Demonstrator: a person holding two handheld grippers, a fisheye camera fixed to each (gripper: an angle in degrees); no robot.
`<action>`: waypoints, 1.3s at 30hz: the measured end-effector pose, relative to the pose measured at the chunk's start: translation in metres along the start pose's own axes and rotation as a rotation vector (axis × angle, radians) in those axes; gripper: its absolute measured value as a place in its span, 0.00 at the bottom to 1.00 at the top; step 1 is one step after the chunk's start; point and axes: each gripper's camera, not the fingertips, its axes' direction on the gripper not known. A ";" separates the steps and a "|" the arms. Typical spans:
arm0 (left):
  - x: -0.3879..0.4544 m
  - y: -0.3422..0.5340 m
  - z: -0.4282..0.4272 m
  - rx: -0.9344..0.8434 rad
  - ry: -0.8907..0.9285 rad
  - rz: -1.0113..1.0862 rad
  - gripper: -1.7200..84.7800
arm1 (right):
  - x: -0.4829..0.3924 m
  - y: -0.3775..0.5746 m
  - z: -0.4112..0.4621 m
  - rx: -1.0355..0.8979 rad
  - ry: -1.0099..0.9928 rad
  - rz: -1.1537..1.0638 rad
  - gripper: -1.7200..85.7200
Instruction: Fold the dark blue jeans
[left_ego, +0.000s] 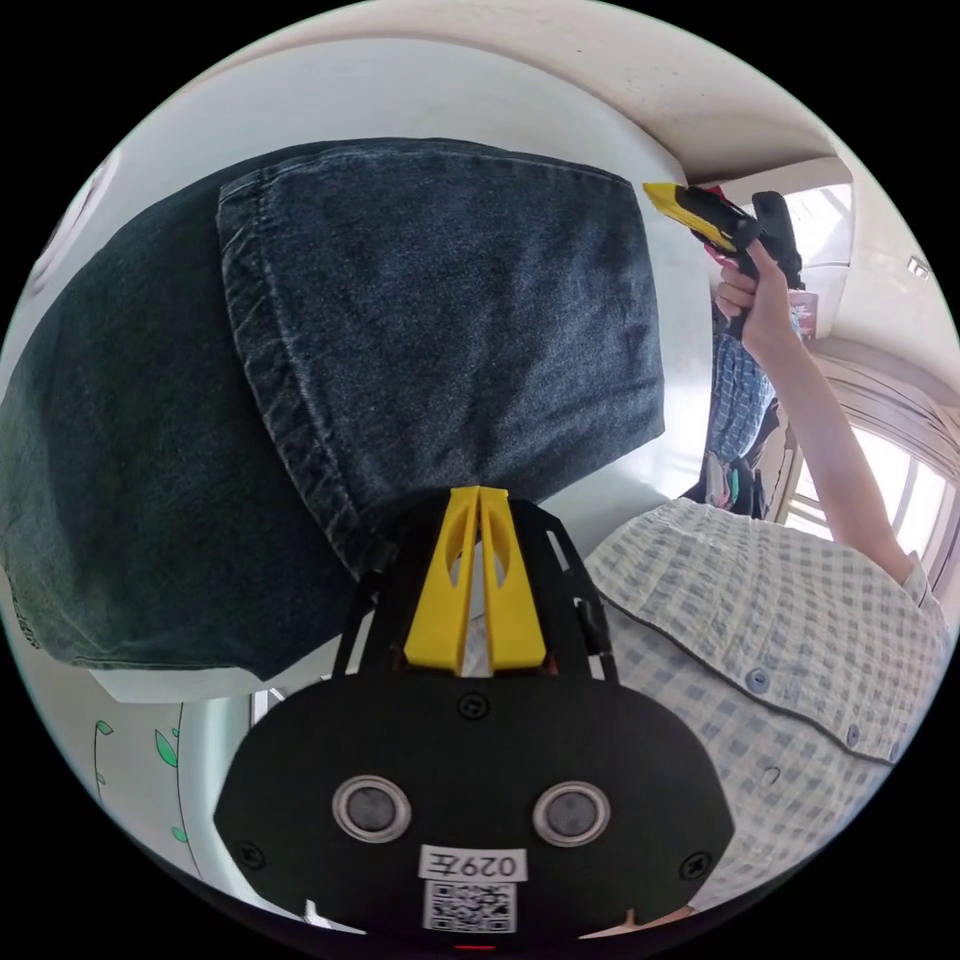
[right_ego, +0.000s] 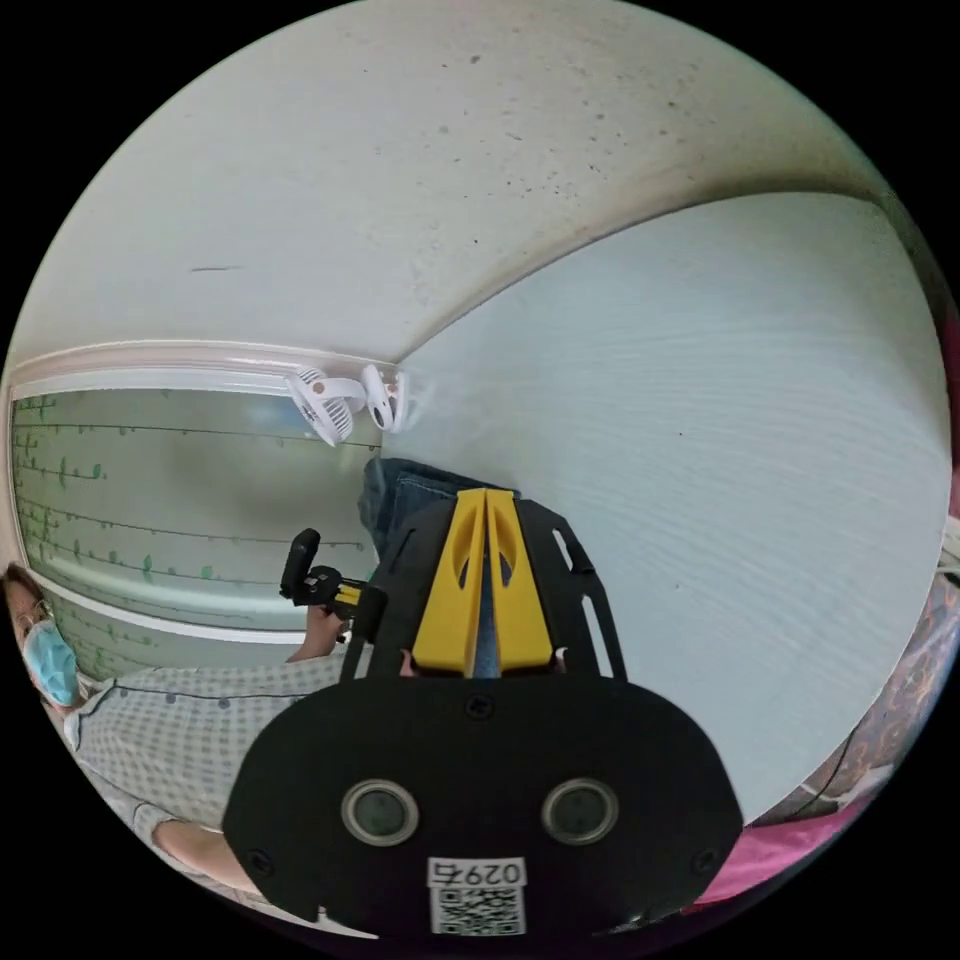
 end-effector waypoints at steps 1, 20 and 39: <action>0.002 0.000 0.001 0.001 0.002 0.001 0.01 | 0.000 0.001 0.000 0.005 -0.022 0.000 0.01; 0.179 0.021 0.030 0.148 -0.420 0.279 0.21 | -0.027 0.129 -0.003 -0.234 0.238 0.207 0.10; 0.255 0.028 0.065 0.261 -0.807 0.432 0.06 | -0.098 0.164 -0.033 -0.029 -0.279 0.295 0.03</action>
